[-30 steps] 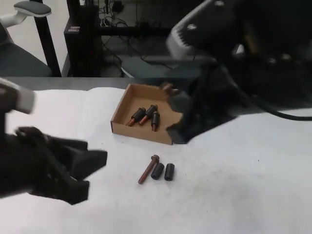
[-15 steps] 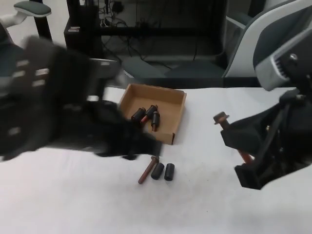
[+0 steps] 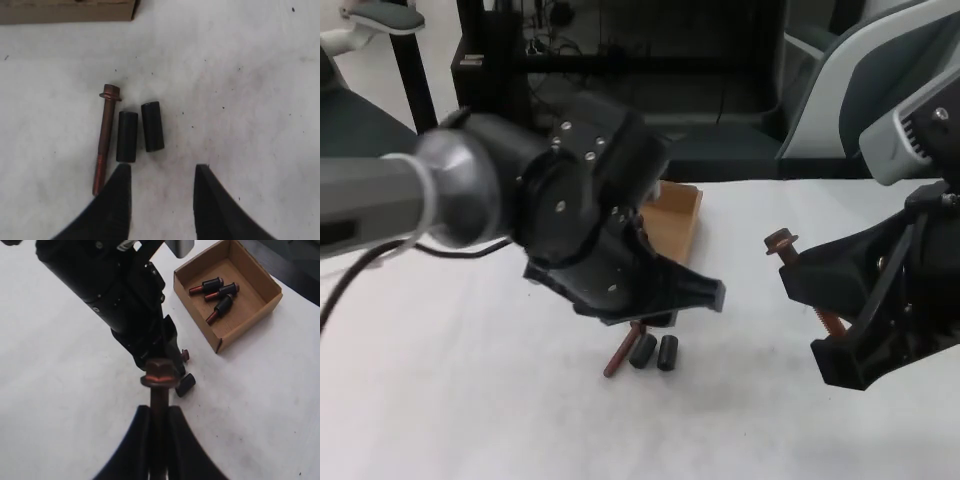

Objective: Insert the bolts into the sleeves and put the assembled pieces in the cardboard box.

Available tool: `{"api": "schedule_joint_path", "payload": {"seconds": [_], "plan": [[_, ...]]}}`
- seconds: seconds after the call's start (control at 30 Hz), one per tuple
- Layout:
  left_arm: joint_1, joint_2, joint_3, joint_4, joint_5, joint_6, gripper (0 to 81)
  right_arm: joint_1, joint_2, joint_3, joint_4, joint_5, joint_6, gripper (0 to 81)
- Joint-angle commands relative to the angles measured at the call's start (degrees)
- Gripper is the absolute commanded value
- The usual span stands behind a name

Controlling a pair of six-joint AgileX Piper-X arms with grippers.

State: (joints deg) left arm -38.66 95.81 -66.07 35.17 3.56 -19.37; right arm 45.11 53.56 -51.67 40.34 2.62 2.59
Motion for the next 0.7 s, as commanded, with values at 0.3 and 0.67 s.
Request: {"api": "schedule_joint_path", "payload": {"seconds": [0.3, 0.67], "plan": [[0.1, 7.2, -3.5, 1.5, 0.8, -3.0, 41.3, 0.0, -0.6, -0.2, 0.2, -0.4, -1.6, 0.4], [0.3, 9.9, -3.5, 0.3, 0.5, -1.1, 41.3, 0.0, -0.6, -0.2, 0.2, -0.4, -1.6, 0.4]]}}
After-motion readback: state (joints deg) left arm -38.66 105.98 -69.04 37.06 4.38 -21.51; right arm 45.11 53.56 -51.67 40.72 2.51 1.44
